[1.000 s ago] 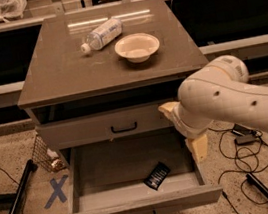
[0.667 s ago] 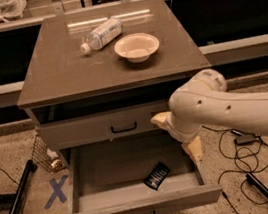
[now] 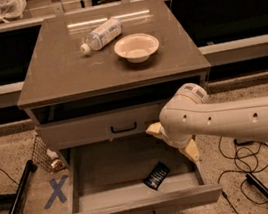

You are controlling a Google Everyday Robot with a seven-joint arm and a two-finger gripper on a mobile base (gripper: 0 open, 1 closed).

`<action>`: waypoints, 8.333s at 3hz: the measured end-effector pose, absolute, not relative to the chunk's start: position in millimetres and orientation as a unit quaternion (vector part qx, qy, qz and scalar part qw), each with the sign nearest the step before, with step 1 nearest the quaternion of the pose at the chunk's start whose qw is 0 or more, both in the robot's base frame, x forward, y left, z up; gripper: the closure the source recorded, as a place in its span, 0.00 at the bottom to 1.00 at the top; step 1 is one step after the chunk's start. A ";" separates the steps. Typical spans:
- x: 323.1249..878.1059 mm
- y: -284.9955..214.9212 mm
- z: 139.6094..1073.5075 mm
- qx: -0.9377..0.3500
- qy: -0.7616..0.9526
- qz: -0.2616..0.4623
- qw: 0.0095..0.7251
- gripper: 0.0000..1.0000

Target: Pick rxbar blueberry from middle drawer and place on counter

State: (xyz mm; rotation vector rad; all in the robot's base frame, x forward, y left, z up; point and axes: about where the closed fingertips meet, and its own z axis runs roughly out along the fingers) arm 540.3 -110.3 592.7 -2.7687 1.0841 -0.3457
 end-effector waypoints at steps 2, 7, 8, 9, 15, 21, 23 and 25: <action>526.1 -79.5 491.9 -0.953 0.301 -0.018 0.032 0.00; 547.8 -48.3 359.9 -0.959 0.281 -0.009 0.040 0.12; 553.7 -44.7 351.2 -0.957 0.288 -0.008 0.042 0.30; 557.5 -46.1 350.8 -0.954 0.297 -0.008 0.045 0.53; 532.6 -119.6 569.4 -0.916 0.299 -0.062 0.259 1.00; 573.0 3.8 870.5 -0.946 0.025 -0.277 0.164 1.00; 616.4 74.2 885.2 -0.959 -0.010 -0.244 0.141 1.00; 658.0 128.5 871.4 -0.967 0.003 -0.224 0.117 1.00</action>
Offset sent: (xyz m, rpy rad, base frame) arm -0.0264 0.0538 -0.1865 -0.0514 0.3360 0.2580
